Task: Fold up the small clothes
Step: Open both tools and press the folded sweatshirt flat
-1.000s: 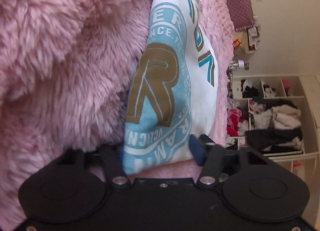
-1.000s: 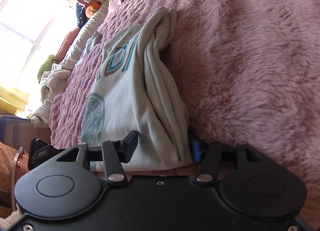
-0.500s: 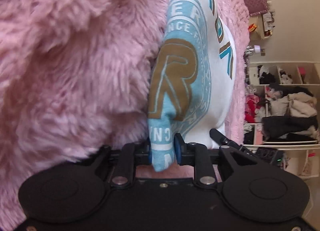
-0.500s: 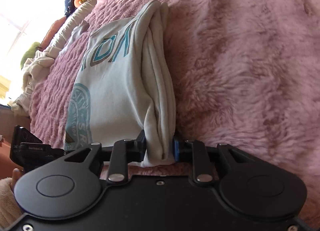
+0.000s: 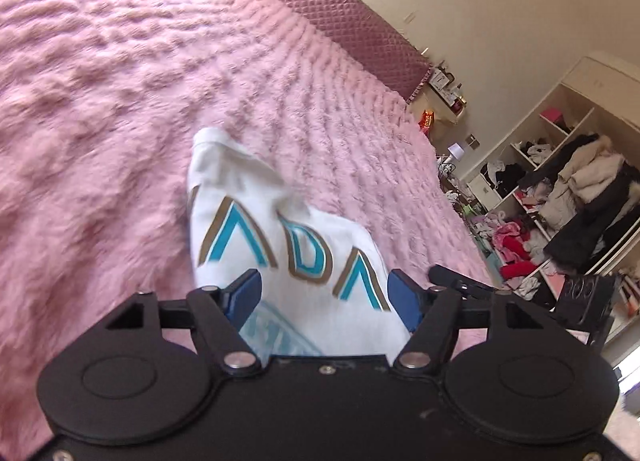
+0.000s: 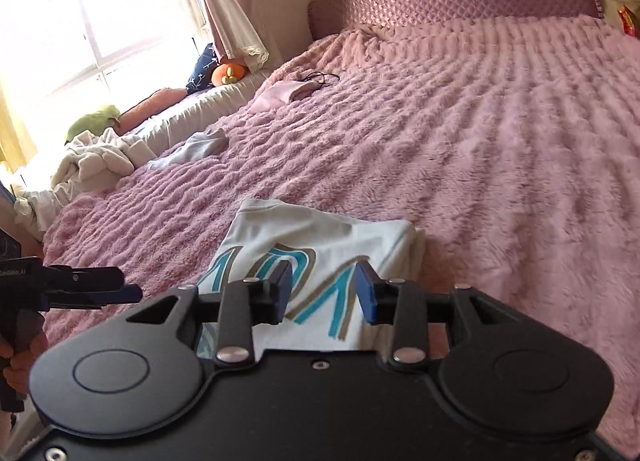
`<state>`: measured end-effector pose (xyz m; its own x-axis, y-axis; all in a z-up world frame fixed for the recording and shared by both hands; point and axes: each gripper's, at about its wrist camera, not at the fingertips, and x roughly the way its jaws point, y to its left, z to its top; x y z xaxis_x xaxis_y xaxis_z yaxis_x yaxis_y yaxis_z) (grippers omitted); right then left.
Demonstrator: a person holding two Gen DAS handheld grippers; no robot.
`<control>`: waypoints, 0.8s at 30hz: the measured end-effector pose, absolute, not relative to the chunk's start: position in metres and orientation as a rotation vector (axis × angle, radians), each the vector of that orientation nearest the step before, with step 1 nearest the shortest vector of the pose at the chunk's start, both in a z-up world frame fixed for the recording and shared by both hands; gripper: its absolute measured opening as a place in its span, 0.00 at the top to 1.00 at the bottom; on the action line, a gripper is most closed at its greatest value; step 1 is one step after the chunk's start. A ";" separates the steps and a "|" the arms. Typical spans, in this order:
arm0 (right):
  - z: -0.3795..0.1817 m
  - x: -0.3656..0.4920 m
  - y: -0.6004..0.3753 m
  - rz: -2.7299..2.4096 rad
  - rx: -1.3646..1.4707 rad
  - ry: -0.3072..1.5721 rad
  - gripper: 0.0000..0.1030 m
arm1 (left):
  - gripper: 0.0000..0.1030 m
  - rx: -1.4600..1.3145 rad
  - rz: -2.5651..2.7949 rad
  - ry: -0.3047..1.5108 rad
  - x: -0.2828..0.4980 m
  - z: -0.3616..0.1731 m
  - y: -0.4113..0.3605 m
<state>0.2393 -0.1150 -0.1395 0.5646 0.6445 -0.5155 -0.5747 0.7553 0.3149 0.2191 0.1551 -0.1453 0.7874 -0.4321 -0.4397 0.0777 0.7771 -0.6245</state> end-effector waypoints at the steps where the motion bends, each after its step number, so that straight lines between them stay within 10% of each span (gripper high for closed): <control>1: -0.147 0.248 -0.103 0.725 0.112 0.671 0.66 | 0.32 -0.629 -0.285 0.621 0.232 -0.151 0.148; 5: -0.182 0.274 -0.080 0.679 0.066 0.785 0.68 | 0.33 -0.569 -0.207 0.688 0.283 -0.172 0.122; 8: -0.203 0.288 -0.081 0.629 0.051 0.841 0.87 | 0.32 -0.556 -0.173 0.720 0.301 -0.191 0.125; 24: -0.161 0.180 -0.117 0.716 0.121 0.708 0.78 | 0.30 -0.681 -0.276 0.594 0.182 -0.149 0.105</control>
